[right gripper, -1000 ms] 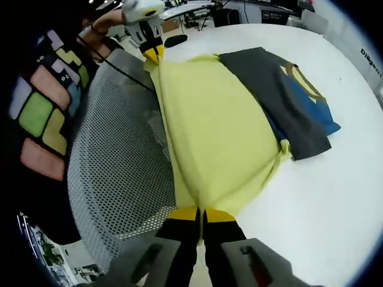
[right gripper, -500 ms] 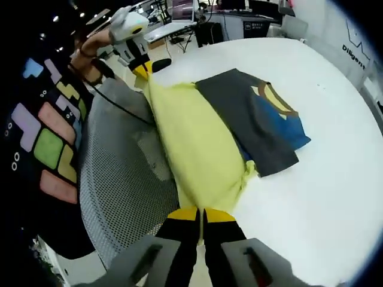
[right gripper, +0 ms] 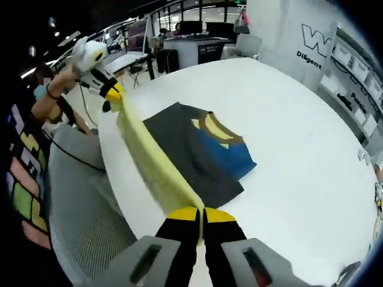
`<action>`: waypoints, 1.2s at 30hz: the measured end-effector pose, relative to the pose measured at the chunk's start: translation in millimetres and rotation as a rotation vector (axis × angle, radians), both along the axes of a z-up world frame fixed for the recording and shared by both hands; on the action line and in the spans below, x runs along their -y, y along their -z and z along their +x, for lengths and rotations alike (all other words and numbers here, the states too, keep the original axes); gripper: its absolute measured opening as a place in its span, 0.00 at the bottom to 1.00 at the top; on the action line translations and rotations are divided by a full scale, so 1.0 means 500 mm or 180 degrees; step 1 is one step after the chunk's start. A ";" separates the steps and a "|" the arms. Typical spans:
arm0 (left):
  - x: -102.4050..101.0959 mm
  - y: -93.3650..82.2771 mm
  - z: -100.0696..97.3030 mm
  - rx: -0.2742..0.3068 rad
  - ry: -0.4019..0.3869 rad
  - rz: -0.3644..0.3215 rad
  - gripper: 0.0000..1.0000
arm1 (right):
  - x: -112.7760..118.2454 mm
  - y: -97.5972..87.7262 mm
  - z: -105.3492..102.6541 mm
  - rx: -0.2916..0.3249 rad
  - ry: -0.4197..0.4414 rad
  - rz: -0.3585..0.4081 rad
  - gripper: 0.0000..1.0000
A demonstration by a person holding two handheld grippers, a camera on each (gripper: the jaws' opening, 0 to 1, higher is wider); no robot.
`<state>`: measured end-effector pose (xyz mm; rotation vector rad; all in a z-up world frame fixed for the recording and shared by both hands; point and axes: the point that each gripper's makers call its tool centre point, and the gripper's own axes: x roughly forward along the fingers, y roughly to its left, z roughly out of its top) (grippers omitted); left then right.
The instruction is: Fold the garment on the visible template until the final outline fits inside the template.
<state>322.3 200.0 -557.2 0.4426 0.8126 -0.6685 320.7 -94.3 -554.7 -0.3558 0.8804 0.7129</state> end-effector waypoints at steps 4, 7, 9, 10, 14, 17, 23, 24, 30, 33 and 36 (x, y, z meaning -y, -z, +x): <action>0.003 -0.010 0.055 0.0288 -0.0089 -0.0040 0.00 | 0.004 -0.002 0.058 0.0223 0.0315 0.0089 0.00; 0.004 -0.003 0.096 0.0446 -0.0195 -0.0109 0.00 | 0.004 0.006 0.086 0.0318 0.0430 0.0109 0.00; 0.003 0.017 0.113 0.0417 -0.0214 -0.0095 0.00 | 0.002 0.023 0.108 0.0368 0.0496 0.0125 0.00; 0.003 0.026 0.121 0.0433 -0.0221 -0.0084 0.00 | 0.001 0.031 0.116 0.0386 0.0519 0.0125 0.00; 0.002 0.066 0.157 0.0461 -0.0277 -0.0068 0.00 | 0.002 0.076 0.151 0.0470 0.0657 0.0134 0.00; -0.001 0.091 0.175 0.0480 -0.0345 -0.0076 0.00 | 0.000 0.098 0.171 0.0553 0.0726 0.0153 0.00; -0.003 0.143 0.195 0.0394 -0.0418 -0.0047 0.00 | -0.001 0.157 0.202 0.0560 0.0833 0.0107 0.00; -0.004 0.151 0.195 0.0362 -0.0419 -0.0026 0.00 | 0.000 0.162 0.205 0.0556 0.0840 0.0098 0.00; -0.008 0.175 0.207 0.0323 -0.0464 -0.0007 0.00 | -0.001 0.180 0.225 0.0583 0.0846 0.0056 0.00; -0.008 0.185 0.214 0.0313 -0.0456 0.0023 0.00 | -0.001 0.191 0.232 0.0571 0.0812 -0.0007 0.00; -0.008 0.194 0.219 0.0281 -0.0461 0.0034 0.00 | 0.001 0.198 0.239 0.0568 0.0805 -0.0033 0.00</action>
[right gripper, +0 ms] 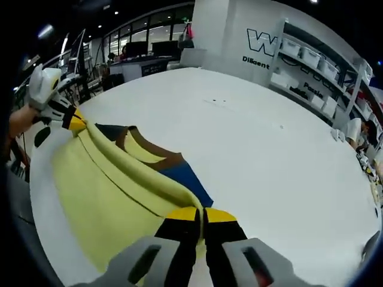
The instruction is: Fold the garment on the visible template until the final outline fits inside the template.
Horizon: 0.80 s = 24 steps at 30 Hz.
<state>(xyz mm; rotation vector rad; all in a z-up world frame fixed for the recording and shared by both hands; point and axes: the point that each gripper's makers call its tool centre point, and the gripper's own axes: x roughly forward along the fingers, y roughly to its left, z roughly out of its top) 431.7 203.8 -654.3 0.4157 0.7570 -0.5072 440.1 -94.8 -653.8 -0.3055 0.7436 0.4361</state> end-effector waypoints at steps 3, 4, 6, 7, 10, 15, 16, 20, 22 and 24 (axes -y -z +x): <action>-0.001 0.010 0.001 -0.0053 0.0022 0.0036 0.02 | 0.002 0.003 0.003 0.0001 0.0011 -0.0006 0.00; -0.001 0.010 0.002 -0.0056 0.0021 0.0042 0.03 | 0.003 0.006 0.006 -0.0001 0.0010 -0.0009 0.00; -0.006 0.011 0.006 -0.0051 0.0005 0.0055 0.09 | 0.006 0.007 0.008 -0.0014 0.0024 -0.0010 0.05; -0.012 0.010 0.010 -0.0045 -0.0019 0.0070 0.12 | 0.011 0.005 0.011 0.0011 0.0049 -0.0038 0.10; -0.042 -0.013 0.018 0.0070 -0.0135 0.0119 0.14 | 0.038 -0.019 0.020 0.0158 0.0206 -0.0015 0.18; -0.070 -0.054 0.013 0.0182 -0.0202 0.0033 0.15 | 0.058 -0.061 0.018 0.0325 0.0232 0.0031 0.16; -0.070 -0.055 0.011 0.0184 -0.0195 0.0030 0.15 | 0.055 -0.066 0.015 0.0342 0.0161 0.0015 0.16; -0.061 -0.066 -0.017 0.0184 -0.0038 0.0028 0.17 | 0.044 -0.078 -0.002 0.0396 -0.0026 0.0000 0.18; -0.048 -0.065 -0.035 0.0164 0.0126 0.0076 0.18 | 0.035 -0.072 -0.014 0.0377 -0.0192 -0.0030 0.19; -0.037 -0.062 -0.044 0.0198 0.0320 0.0165 0.19 | 0.028 -0.061 -0.025 0.0335 -0.0372 -0.0089 0.21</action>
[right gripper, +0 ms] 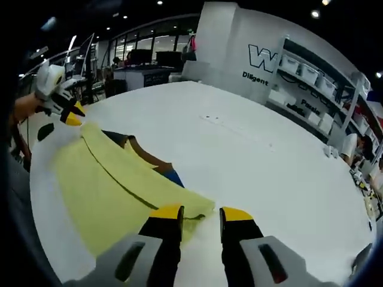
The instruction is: Fold the garment on the visible template until the final outline fits inside the template.
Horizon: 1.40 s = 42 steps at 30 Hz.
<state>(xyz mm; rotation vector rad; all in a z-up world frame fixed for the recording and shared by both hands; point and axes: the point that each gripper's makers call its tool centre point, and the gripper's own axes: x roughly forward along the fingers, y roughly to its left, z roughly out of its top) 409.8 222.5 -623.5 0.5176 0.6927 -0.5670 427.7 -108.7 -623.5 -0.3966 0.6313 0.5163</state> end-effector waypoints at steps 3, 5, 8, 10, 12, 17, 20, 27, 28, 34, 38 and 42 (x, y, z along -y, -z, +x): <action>0.005 0.016 -0.003 0.0054 0.0271 0.0228 0.21 | -0.002 0.019 -0.008 -0.0006 -0.0286 -0.0295 0.24; 0.010 0.026 -0.005 0.0071 0.0461 0.0333 0.24 | -0.001 0.018 -0.004 0.0090 -0.0442 -0.0527 0.26; 0.015 0.033 -0.006 0.0138 0.0796 0.0572 0.29 | -0.008 0.021 -0.004 0.0134 -0.0711 -0.0780 0.27; 0.019 0.037 -0.004 0.0182 0.0969 0.0679 0.29 | -0.010 0.023 -0.001 0.0167 -0.0866 -0.0944 0.27; 0.018 0.043 -0.004 0.0161 0.1010 0.0708 0.28 | -0.010 0.027 0.004 0.0206 -0.1005 -0.1123 0.25; 0.009 0.059 0.010 0.0227 0.1188 0.0998 0.23 | -0.020 0.044 0.009 0.0190 -0.1245 -0.1342 0.21; 0.006 0.071 0.019 0.0248 0.1255 0.1077 0.13 | -0.016 0.053 0.019 0.0159 -0.1231 -0.1387 0.10; 0.014 0.042 0.046 0.0361 0.1074 0.0741 0.06 | -0.019 0.027 0.034 0.0187 -0.0976 -0.1027 0.00; 0.013 0.034 0.053 0.0376 0.0989 0.0635 0.06 | -0.023 0.016 0.037 0.0195 -0.0902 -0.0879 0.00; -0.008 0.002 0.103 0.0365 0.0440 0.0172 0.06 | -0.015 0.002 0.073 0.0142 -0.0542 -0.0513 0.00; -0.011 -0.006 0.131 0.0351 0.0203 0.0028 0.06 | -0.016 -0.009 0.102 0.0105 -0.0157 -0.0180 0.00; -0.010 0.010 0.140 0.0234 0.0023 0.0021 0.06 | -0.018 -0.003 0.119 0.0075 0.0020 -0.0128 0.00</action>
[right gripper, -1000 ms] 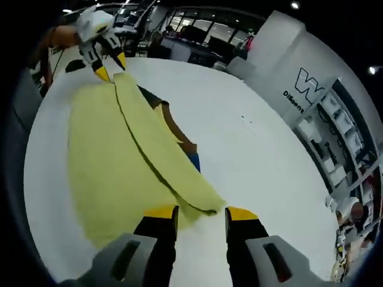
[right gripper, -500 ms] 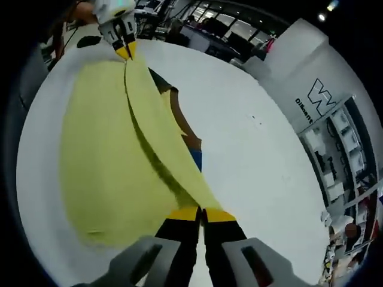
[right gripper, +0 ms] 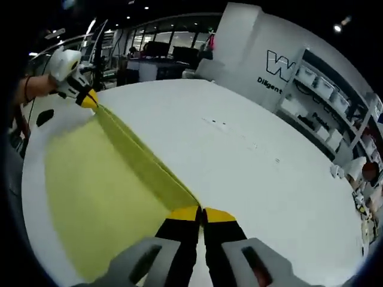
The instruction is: Fold the garment on the visible template until the final outline fits inside the template.
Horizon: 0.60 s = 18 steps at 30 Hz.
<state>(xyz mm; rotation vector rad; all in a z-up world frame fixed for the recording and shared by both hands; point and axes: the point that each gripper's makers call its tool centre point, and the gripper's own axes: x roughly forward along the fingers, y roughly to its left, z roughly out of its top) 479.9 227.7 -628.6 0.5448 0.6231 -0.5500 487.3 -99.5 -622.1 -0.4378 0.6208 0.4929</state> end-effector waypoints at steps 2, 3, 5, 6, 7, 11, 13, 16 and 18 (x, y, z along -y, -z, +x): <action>-0.009 0.001 0.006 0.0052 -0.0120 0.0048 0.07 | 0.008 0.000 0.009 0.0034 0.0123 -0.0060 0.02; -0.015 -0.002 0.006 0.0076 -0.0193 0.0068 0.07 | 0.012 -0.006 0.009 0.0067 0.0162 -0.0102 0.06; -0.023 -0.011 0.002 0.0112 -0.0226 0.0091 0.10 | 0.017 -0.019 0.010 0.0132 0.0219 -0.0073 0.12; -0.029 -0.017 0.000 0.0111 -0.0258 0.0076 0.13 | 0.018 -0.026 0.008 0.0156 0.0225 -0.0045 0.13; -0.031 -0.022 -0.002 0.0104 -0.0283 0.0039 0.15 | 0.016 -0.034 0.004 0.0183 0.0223 -0.0011 0.13; -0.018 -0.050 -0.021 0.0096 -0.0395 -0.0359 0.20 | 0.012 -0.053 -0.010 0.0234 0.0271 0.0083 0.17; -0.015 -0.057 -0.027 0.0094 -0.0411 -0.0447 0.23 | 0.009 -0.062 -0.020 0.0248 0.0318 0.0162 0.19; -0.009 -0.072 -0.047 0.0116 -0.0429 -0.0563 0.28 | -0.001 -0.075 -0.031 0.0297 0.0325 0.0259 0.20; -0.005 -0.074 -0.058 0.0119 -0.0424 -0.0596 0.31 | -0.006 -0.084 -0.043 0.0323 0.0331 0.0285 0.21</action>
